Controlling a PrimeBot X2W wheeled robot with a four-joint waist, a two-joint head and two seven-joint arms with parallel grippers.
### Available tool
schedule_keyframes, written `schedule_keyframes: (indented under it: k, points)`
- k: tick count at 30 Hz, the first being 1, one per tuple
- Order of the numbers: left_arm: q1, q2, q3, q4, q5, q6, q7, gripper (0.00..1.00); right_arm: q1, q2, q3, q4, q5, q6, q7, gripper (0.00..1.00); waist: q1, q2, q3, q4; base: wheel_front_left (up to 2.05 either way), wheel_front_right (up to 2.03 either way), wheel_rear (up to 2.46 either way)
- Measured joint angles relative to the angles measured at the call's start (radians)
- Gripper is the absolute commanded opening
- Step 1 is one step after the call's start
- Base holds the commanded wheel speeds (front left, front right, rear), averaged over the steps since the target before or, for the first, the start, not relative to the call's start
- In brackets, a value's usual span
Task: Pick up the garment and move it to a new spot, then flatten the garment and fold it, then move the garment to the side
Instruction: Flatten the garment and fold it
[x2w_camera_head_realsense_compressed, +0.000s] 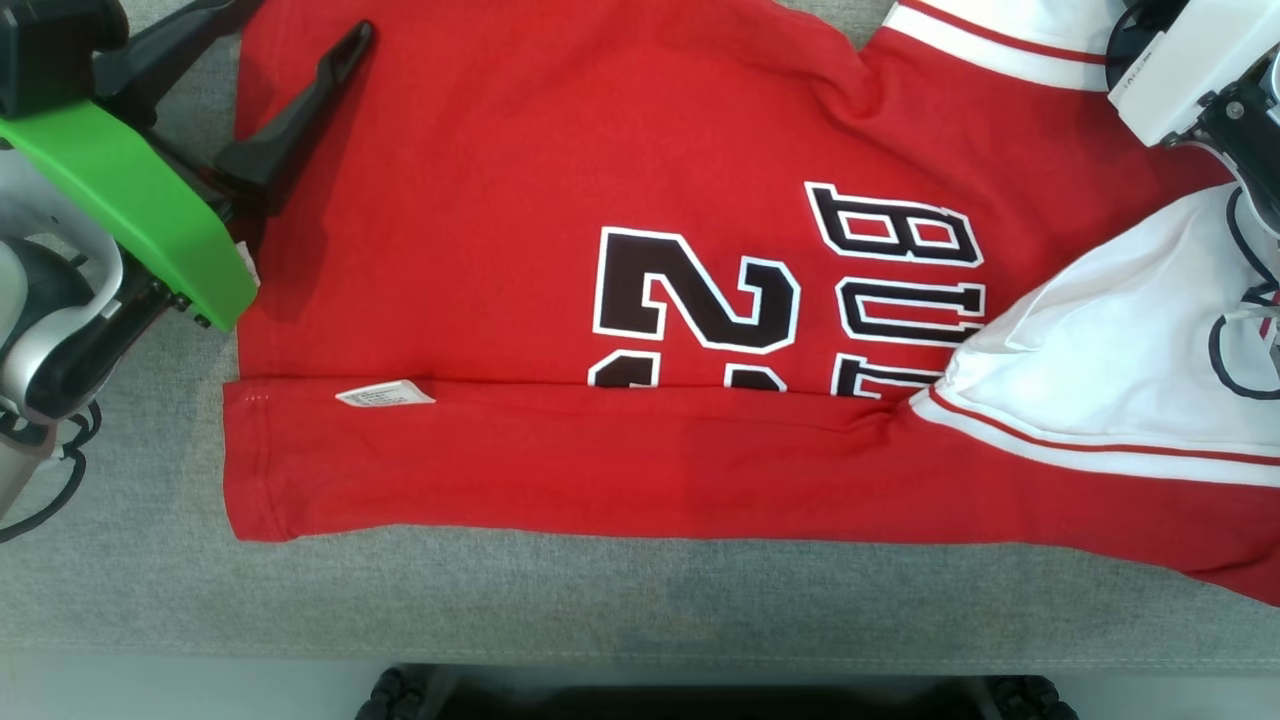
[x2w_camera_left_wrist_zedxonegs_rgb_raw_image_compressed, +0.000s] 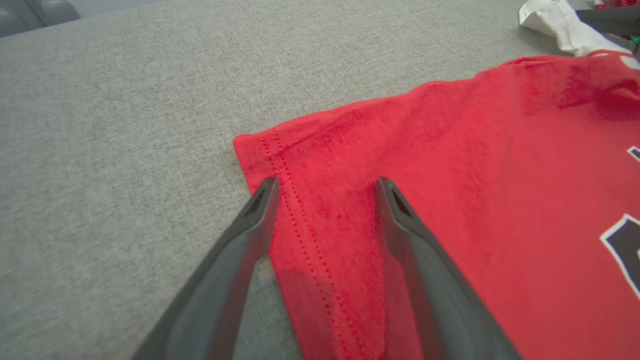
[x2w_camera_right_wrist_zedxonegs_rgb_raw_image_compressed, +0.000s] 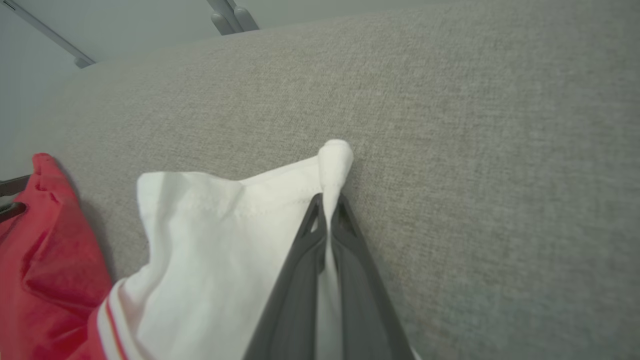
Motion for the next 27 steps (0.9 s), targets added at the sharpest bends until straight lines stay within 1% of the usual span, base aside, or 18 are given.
schedule_keyframes:
  k: [2,7,10,21,22,23,24,25,26,27]
  points:
    - [-0.002,-0.001,-0.012,0.005,-0.005,0.000,-0.016,1.00,0.002,0.001,0.000,0.000,0.000,0.006,-0.002,0.00,0.0000,0.0000,-0.001,-0.001,0.00,0.00,0.00]
    - [-0.019,-0.014,-0.043,0.016,-0.028,0.000,-0.042,1.00,0.017,0.007,0.000,0.000,0.002,0.007,-0.013,0.00,0.0000,0.0000,-0.005,-0.006,0.00,0.00,0.00]
    - [-0.029,-0.021,-0.066,0.025,-0.040,0.000,-0.061,1.00,0.023,0.014,0.006,0.004,0.003,0.015,-0.023,0.00,0.0000,0.0000,-0.009,-0.012,0.00,0.00,0.00]
    - [-0.070,-0.026,-0.131,0.076,-0.043,0.000,-0.109,1.00,0.064,0.018,0.008,0.013,0.012,0.018,-0.039,0.00,0.0000,0.0000,-0.031,-0.028,0.00,0.00,0.00]
    - [-0.072,-0.027,-0.134,0.080,-0.045,0.000,-0.111,0.92,0.067,0.018,0.008,0.013,0.015,0.018,-0.039,0.00,0.0000,0.0000,-0.033,-0.028,0.00,0.00,0.00]
    - [-0.074,-0.028,-0.136,0.086,-0.050,0.000,-0.113,0.80,0.070,0.018,0.008,0.013,0.018,0.018,-0.039,0.00,0.0000,0.0000,-0.034,-0.029,0.00,0.00,0.00]
    - [-0.076,-0.031,-0.140,0.094,-0.053,0.000,-0.120,0.80,0.074,0.018,0.008,0.013,0.020,0.018,-0.039,0.00,0.0000,0.0000,-0.035,-0.029,0.00,0.00,0.00]
    - [-0.077,-0.033,-0.144,0.099,-0.055,0.000,-0.121,0.48,0.077,0.019,0.007,0.013,0.020,0.018,-0.040,0.00,0.0000,0.0000,-0.036,-0.029,0.00,0.00,0.00]
    - [-0.077,-0.034,-0.150,0.103,-0.058,0.000,-0.125,0.39,0.079,0.019,0.007,0.013,0.020,0.018,-0.043,0.00,0.0000,0.0000,-0.038,-0.030,0.00,0.00,0.00]
    - [-0.077,-0.036,-0.156,0.108,-0.060,0.000,-0.131,0.37,0.081,0.020,0.007,0.012,0.021,0.018,-0.043,0.00,0.0000,0.0000,-0.039,-0.030,0.00,0.00,0.00]
